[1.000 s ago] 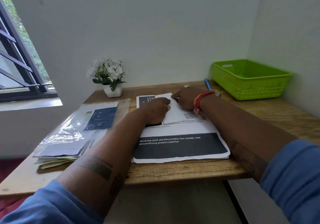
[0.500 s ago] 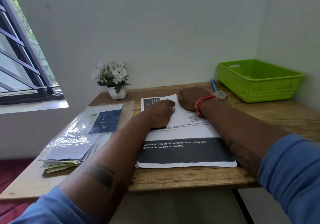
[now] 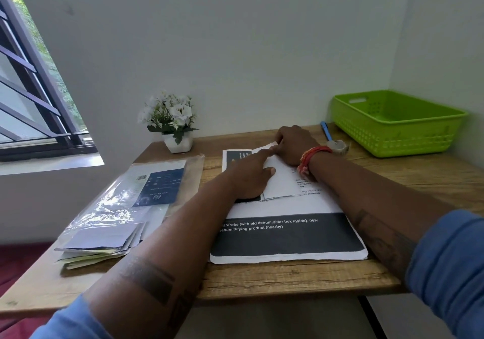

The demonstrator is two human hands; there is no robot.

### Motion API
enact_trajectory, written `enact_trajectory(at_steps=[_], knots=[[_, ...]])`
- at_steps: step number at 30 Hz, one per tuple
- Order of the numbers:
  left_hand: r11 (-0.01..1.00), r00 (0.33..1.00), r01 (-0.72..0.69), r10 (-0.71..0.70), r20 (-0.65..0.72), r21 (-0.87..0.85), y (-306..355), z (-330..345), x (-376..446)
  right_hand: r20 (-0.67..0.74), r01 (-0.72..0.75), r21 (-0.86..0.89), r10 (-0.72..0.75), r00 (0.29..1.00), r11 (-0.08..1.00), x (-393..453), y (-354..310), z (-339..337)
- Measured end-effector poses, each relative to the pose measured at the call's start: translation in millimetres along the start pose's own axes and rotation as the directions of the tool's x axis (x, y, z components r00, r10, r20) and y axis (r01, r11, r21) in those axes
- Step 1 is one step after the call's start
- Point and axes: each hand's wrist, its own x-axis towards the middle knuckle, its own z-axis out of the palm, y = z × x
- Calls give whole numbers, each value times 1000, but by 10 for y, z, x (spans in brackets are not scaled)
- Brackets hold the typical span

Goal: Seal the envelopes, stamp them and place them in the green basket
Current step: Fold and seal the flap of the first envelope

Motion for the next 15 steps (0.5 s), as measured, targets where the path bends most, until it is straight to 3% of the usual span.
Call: enact_trajectory(at_steps=[4,7,10,13,15], knots=[[1000,998,-29,29,-59,-8,-34,18,36,-61,-61,242,78,995,968,-10,1,-65],[996,994,-23,32,-108,82,-56,29,81,-68,-119,362,154,986,925,-46,-14,-153],[989,994,15,1,-109,145,-66,33,108,53,-175,344,167,985,923,-143,-22,-260],[999,989,26,-21,-145,34,-70,10,96,155,-178,226,145,977,958,-238,-36,-371],[999,981,33,-39,-191,-33,-72,-10,75,169,-179,238,141,976,955,-247,-48,-399]])
